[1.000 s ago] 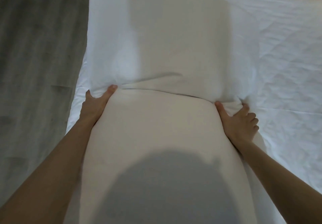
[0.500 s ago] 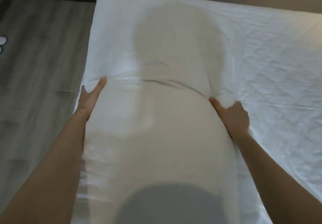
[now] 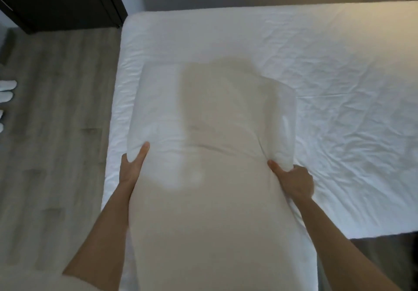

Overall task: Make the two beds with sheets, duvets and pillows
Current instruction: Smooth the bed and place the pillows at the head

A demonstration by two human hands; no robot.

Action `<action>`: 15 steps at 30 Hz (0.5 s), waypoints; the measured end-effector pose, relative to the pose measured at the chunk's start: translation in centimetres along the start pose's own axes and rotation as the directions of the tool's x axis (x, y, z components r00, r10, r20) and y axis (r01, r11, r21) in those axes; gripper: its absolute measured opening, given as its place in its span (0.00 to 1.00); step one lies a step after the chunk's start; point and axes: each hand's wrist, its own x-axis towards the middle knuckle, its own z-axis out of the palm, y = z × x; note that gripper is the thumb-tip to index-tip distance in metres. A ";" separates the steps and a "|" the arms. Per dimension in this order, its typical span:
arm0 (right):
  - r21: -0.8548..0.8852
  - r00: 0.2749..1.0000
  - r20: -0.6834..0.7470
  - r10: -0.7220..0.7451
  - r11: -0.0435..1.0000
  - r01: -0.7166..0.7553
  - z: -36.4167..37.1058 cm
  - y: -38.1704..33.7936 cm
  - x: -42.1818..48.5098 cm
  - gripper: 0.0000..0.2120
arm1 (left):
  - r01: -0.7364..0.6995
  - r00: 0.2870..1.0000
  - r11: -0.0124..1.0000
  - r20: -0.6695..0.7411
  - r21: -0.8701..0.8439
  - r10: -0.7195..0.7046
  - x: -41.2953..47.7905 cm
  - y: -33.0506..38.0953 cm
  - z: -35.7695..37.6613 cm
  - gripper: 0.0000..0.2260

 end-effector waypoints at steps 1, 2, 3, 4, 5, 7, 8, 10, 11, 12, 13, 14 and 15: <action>0.007 1.000 -0.001 -0.002 1.000 0.002 -0.4 1.3 -1.2 0.38 | 0.002 1.000 1.000 0.003 -0.010 -0.002 -1.4 -0.9 -0.3 0.41; 0.016 1.000 -0.001 -0.003 1.000 0.003 -1.1 2.2 -2.2 0.37 | 0.000 1.000 1.000 0.006 -0.016 0.000 -2.3 -1.8 -0.6 0.39; 0.028 1.000 -0.003 -0.012 1.000 0.012 -1.9 2.8 -3.0 0.36 | -0.001 1.000 1.000 0.005 -0.014 0.001 -3.5 -2.2 -0.7 0.38; 0.039 1.000 -0.003 -0.020 0.999 0.020 -2.9 3.2 -3.7 0.34 | 0.002 1.000 1.000 -0.005 -0.004 -0.002 -4.7 -2.2 -0.8 0.38; 0.057 1.000 -0.003 -0.030 0.998 0.030 -3.8 3.8 -4.2 0.32 | 0.010 1.000 1.000 -0.012 0.004 -0.010 -5.4 -2.4 -0.9 0.38; 0.093 0.999 -0.009 -0.038 0.995 0.038 -5.1 5.6 -5.3 0.30 | 0.040 0.999 0.999 -0.014 0.022 -0.040 -7.4 -2.5 -1.0 0.42; 0.102 0.999 -0.015 -0.030 0.994 0.031 -5.5 6.8 -5.9 0.30 | 0.037 0.999 0.999 -0.009 0.025 -0.037 -8.6 -2.5 -1.0 0.44; 0.114 1.000 -0.027 -0.005 0.993 0.008 -6.3 9.3 -6.9 0.30 | -0.003 1.000 1.000 0.014 0.022 0.002 -10.8 -2.7 -0.6 0.47; 0.124 1.000 -0.022 0.000 0.992 0.003 -6.8 10.5 -7.2 0.31 | -0.012 1.000 1.000 0.019 0.021 0.011 -11.9 -2.8 -0.3 0.48; 0.132 1.000 -0.014 0.002 0.991 0.000 -7.5 11.7 -7.4 0.31 | -0.015 1.000 1.000 0.023 0.026 0.015 -12.8 -3.1 0.2 0.47; 0.142 1.000 -0.009 0.006 0.990 -0.005 -8.1 12.9 -7.6 0.31 | -0.016 1.000 0.999 0.026 0.031 0.016 -13.8 -3.4 0.7 0.45; 0.153 1.000 -0.008 0.010 0.988 -0.009 -8.8 14.2 -7.7 0.31 | -0.020 0.999 0.999 0.032 0.038 0.018 -14.8 -3.6 1.4 0.42; 0.170 1.000 -0.008 0.018 0.985 -0.016 -9.5 15.7 -7.6 0.31 | -0.036 0.999 0.998 0.038 0.044 0.034 -15.8 -3.8 2.2 0.40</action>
